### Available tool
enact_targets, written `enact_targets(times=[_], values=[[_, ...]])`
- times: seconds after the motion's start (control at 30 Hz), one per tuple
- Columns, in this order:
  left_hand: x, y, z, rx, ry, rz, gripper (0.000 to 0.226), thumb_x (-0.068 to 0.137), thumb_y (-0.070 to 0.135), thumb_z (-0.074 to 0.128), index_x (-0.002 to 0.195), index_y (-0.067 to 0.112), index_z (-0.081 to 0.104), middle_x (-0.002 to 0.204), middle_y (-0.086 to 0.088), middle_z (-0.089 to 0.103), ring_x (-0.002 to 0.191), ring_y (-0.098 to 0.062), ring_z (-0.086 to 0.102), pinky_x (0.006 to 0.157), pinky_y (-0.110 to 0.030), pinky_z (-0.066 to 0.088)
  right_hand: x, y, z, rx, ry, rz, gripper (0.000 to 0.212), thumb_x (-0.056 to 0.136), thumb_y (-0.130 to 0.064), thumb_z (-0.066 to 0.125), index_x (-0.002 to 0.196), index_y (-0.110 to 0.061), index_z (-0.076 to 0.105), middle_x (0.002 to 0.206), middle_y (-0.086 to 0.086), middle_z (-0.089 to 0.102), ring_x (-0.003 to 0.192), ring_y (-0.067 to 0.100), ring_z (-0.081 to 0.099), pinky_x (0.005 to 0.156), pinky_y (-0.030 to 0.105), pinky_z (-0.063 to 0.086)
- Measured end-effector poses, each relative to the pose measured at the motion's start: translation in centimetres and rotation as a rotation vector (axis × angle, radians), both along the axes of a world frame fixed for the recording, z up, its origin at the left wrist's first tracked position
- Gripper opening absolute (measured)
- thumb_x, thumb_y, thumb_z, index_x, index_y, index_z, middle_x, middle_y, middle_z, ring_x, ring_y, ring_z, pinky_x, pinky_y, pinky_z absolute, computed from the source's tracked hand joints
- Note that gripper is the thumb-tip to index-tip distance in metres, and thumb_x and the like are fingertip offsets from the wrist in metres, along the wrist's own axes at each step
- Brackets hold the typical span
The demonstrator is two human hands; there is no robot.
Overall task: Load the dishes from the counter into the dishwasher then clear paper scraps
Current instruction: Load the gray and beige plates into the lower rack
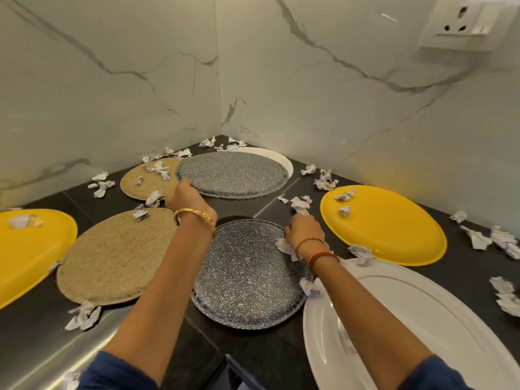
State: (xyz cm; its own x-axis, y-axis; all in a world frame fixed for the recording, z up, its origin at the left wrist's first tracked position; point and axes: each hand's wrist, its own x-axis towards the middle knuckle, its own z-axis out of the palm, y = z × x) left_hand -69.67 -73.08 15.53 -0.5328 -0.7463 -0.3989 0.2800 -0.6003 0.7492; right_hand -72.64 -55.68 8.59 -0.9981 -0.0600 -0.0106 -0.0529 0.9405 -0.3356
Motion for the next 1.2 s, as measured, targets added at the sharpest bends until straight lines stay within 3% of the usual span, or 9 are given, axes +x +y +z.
enact_targets(times=[0.23,0.4,0.53,0.63,0.7,0.77,0.87,0.93,1.2], values=[[-0.3,-1.4,-0.9,0.04,-0.003,0.023,0.036,0.086,-0.005,0.045,0.061,0.016,0.03,0.061,-0.002,0.034,0.053,-0.014,0.031,0.065,-0.033,0.028,-1.5,-0.8,1.0,0.1,-0.163,0.031,0.03,0.094,-0.019,0.048,0.118,-0.001,0.054,0.125,0.018,0.054,0.115,0.034,0.052,0.089,0.036,0.044],[-0.7,-2.3,-0.9,0.076,-0.027,0.012,0.007,0.086,0.0,0.048,0.084,0.004,0.053,0.076,-0.006,0.049,0.069,-0.019,0.05,0.073,-0.036,0.044,-2.6,0.4,2.5,-0.313,-0.31,-0.107,0.034,0.098,-0.01,0.037,0.126,0.007,0.047,0.132,0.023,0.048,0.122,0.033,0.045,0.093,0.031,0.037],[-1.4,-3.1,-0.8,0.082,0.004,0.021,0.032,0.085,-0.001,0.048,0.063,0.015,0.032,0.064,-0.002,0.037,0.057,-0.014,0.037,0.065,-0.032,0.036,-2.5,3.3,2.5,-0.644,-0.32,-0.303,0.033,0.098,-0.013,0.044,0.069,0.003,0.045,0.063,0.017,0.057,0.065,0.03,0.046,0.057,0.03,0.033],[-2.0,-3.5,-0.8,0.102,0.027,0.04,0.033,0.085,-0.002,0.049,0.062,0.015,0.032,0.063,-0.001,0.037,0.056,-0.014,0.038,0.063,-0.033,0.038,-2.4,5.7,2.5,-0.903,-0.316,-0.391,0.027,0.093,-0.017,0.051,0.069,-0.011,0.042,0.091,0.011,0.051,0.056,0.018,0.045,0.055,0.027,0.041],[-2.6,-3.7,-0.8,0.119,0.075,0.041,0.026,0.083,-0.001,0.05,0.065,0.014,0.039,0.064,0.0,0.041,0.057,-0.013,0.041,0.06,-0.031,0.041,-2.0,6.3,4.1,-1.004,-0.23,-0.436,0.027,0.09,-0.018,0.057,0.066,-0.014,0.044,0.068,0.009,0.058,0.039,0.011,0.052,0.042,0.02,0.044],[-3.2,-3.7,-0.6,0.085,0.115,0.055,0.027,0.081,-0.002,0.05,0.062,0.015,0.042,0.062,0.0,0.042,0.056,-0.013,0.041,0.056,-0.031,0.039,-2.3,6.5,5.9,-1.008,-0.098,-0.413,0.029,0.086,-0.009,0.061,0.06,-0.01,0.048,0.048,0.0,0.054,0.037,0.005,0.049,0.05,0.019,0.043],[-4.3,-3.7,-0.3,0.023,0.167,0.085,0.031,0.079,-0.005,0.051,0.057,0.014,0.041,0.06,-0.001,0.043,0.055,-0.015,0.04,0.059,-0.033,0.038,-2.2,5.9,8.2,-0.911,0.088,-0.338,0.014,0.082,-0.001,0.065,0.088,0.01,0.064,0.085,0.016,0.064,0.076,0.017,0.052,0.07,0.028,0.042],[-4.8,-3.5,-0.4,-0.01,0.196,0.079,0.027,0.079,-0.004,0.053,0.058,0.012,0.047,0.063,-0.003,0.048,0.061,-0.018,0.046,0.063,-0.037,0.044,-2.0,5.3,9.3,-0.829,0.264,-0.332,0.035,0.081,-0.005,0.066,0.112,0.011,0.06,0.111,0.023,0.064,0.092,0.02,0.057,0.082,0.033,0.045],[-3.7,-1.3,0.7,-0.274,0.277,0.092,0.012,0.089,0.002,0.052,0.088,0.005,0.064,0.074,0.004,0.055,0.075,-0.011,0.05,0.064,-0.016,0.043,-0.7,1.6,11.8,-0.654,0.837,-0.418,0.026,0.087,-0.014,0.057,0.111,-0.013,0.068,0.108,0.011,0.069,0.101,0.027,0.063,0.082,0.027,0.046]])
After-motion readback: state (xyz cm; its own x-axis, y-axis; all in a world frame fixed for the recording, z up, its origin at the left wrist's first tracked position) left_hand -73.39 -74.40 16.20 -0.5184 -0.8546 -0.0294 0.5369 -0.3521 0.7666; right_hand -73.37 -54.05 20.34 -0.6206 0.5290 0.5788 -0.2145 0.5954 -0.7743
